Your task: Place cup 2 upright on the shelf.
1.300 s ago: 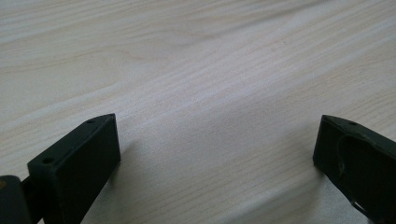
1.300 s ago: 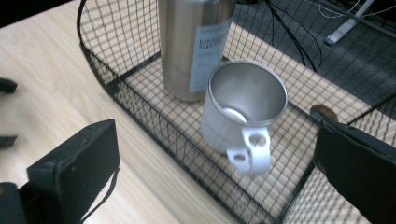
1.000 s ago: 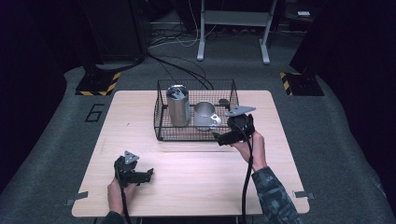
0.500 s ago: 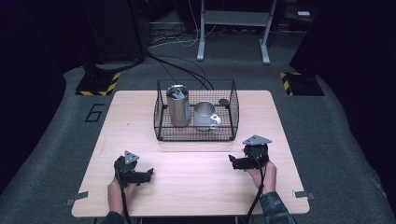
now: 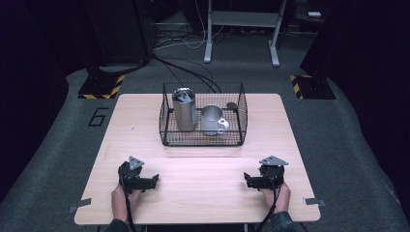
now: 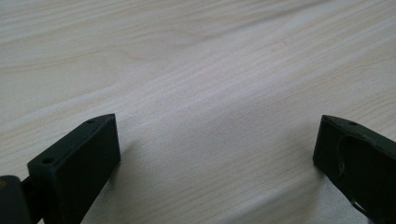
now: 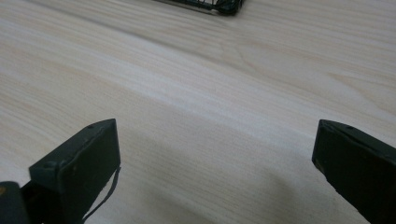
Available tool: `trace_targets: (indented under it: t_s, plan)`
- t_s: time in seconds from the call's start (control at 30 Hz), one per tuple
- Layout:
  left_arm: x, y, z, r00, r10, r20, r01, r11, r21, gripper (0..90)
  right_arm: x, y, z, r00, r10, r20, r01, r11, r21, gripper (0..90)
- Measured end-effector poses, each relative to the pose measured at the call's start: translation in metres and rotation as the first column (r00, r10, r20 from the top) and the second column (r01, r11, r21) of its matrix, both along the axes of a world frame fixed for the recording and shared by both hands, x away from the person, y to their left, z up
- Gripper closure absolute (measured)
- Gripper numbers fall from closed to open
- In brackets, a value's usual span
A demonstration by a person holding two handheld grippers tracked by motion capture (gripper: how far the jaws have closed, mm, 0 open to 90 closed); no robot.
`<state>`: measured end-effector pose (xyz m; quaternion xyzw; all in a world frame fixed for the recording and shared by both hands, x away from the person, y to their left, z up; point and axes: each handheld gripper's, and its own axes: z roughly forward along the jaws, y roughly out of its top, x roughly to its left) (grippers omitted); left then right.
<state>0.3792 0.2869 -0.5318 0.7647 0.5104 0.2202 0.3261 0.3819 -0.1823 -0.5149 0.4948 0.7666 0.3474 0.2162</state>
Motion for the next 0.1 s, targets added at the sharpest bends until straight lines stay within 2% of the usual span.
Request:
trace_targets:
  t_s: [0.1]
  plan:
    - [0.0000, 0.0000, 0.0000, 1.0000, 0.000, 0.000, 0.000, 1.0000, 0.000, 0.4, -0.0011, 0.0000, -0.0046, 1.0000, 0.005, 0.002, -0.005, 1.000, -0.017, 0.0]
